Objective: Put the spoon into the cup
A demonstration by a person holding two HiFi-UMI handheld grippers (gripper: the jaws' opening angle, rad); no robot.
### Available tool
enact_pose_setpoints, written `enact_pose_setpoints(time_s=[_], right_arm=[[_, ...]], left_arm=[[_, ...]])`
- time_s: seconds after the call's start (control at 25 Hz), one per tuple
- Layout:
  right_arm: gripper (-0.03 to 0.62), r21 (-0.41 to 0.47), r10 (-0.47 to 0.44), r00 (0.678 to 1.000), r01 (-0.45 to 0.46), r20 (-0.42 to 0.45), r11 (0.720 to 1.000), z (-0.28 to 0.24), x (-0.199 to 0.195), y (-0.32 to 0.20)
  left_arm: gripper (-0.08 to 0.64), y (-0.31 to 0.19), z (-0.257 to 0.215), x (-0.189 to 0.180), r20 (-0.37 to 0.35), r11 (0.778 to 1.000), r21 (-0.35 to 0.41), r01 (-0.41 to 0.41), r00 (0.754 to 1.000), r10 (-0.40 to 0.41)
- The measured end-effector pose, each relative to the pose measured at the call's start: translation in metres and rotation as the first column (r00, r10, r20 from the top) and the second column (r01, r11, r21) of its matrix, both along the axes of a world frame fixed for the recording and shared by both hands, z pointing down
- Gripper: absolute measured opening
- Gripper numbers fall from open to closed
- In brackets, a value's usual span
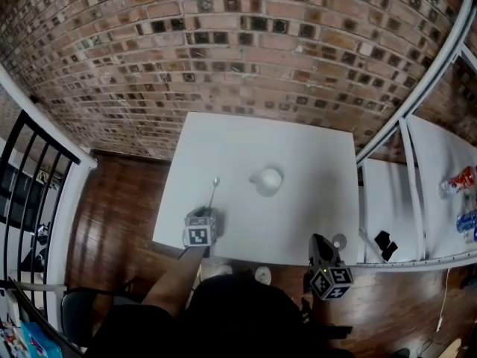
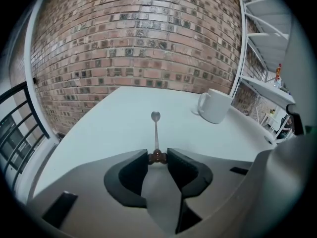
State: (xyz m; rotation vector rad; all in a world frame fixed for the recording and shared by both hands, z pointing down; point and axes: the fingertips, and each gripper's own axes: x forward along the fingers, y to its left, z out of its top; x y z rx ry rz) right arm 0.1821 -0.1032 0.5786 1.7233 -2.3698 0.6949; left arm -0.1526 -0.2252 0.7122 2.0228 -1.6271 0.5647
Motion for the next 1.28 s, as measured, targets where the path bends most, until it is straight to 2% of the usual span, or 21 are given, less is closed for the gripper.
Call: enact_pose_setpoints(time_s=[0.36,0.72,1.0,1.28], right_arm=[[0.005,-0.004,-0.069,0.998,0.069,0.01,0.998,0.001,-0.019,-0.004],[0.005,0.001,-0.147,0.989,0.147,0.017,0.989,0.0,-0.049,-0.01],[0.005,0.022,-0.177,0.984,0.177,0.001,0.984,-0.007,-0.058,-0.018],[0.005,0.062,-0.184,0.982,0.186,-0.035,0.981,-0.024,-0.057,-0.034]], left_arm=[[0.124,0.005,-0.019,-0.024,-0.025,0.998,0.048,0.036,0.999,-0.034],[0.124,0.005,-0.084,-0.045,-0.049,0.978,0.202,0.046,0.998,-0.036],[0.124,0.005,-0.14,-0.043,-0.049,0.943,0.332,-0.029,0.998,0.047],[0.124,0.001,-0.183,-0.02,-0.068,0.902,0.42,-0.103,0.987,0.144]])
